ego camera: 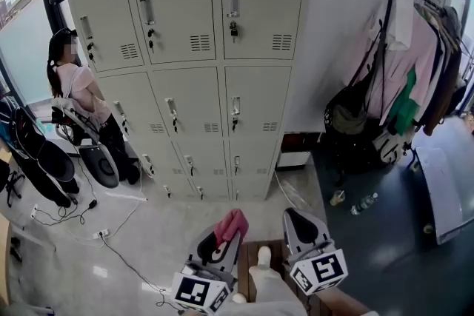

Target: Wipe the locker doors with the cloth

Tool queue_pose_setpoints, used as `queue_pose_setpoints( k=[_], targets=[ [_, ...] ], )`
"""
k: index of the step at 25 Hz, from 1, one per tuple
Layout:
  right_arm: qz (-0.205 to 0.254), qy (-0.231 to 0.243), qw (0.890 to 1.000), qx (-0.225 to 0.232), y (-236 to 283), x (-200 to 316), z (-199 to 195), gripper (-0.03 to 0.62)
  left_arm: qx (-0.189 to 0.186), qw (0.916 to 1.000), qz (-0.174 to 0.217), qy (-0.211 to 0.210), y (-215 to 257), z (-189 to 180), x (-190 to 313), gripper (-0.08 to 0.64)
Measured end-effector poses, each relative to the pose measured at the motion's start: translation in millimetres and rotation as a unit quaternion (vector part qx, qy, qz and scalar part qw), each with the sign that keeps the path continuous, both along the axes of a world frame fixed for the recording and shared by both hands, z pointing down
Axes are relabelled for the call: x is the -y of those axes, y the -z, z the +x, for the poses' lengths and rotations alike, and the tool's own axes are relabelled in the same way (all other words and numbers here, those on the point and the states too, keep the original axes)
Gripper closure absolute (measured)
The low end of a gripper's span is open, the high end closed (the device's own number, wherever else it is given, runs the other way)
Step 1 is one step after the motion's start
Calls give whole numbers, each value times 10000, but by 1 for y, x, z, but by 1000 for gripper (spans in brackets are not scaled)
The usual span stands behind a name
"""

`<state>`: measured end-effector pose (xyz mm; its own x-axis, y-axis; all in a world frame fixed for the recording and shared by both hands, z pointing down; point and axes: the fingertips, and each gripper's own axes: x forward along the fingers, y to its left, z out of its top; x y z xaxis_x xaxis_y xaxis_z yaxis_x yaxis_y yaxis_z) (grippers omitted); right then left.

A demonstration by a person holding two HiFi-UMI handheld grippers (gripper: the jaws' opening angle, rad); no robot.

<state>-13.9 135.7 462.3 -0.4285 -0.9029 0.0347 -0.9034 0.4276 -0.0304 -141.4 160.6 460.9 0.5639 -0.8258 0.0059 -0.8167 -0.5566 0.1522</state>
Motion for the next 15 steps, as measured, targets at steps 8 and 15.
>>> queue_pose_setpoints(
  k=[8, 15],
  targets=[
    [-52, 105, 9999, -15, -14, 108, 23, 591, 194, 9993, -80, 308, -8, 33, 114, 439],
    [-148, 362, 9992, 49, -7, 203, 51, 591, 246, 9989, -92, 391, 5, 72, 213, 439]
  ],
)
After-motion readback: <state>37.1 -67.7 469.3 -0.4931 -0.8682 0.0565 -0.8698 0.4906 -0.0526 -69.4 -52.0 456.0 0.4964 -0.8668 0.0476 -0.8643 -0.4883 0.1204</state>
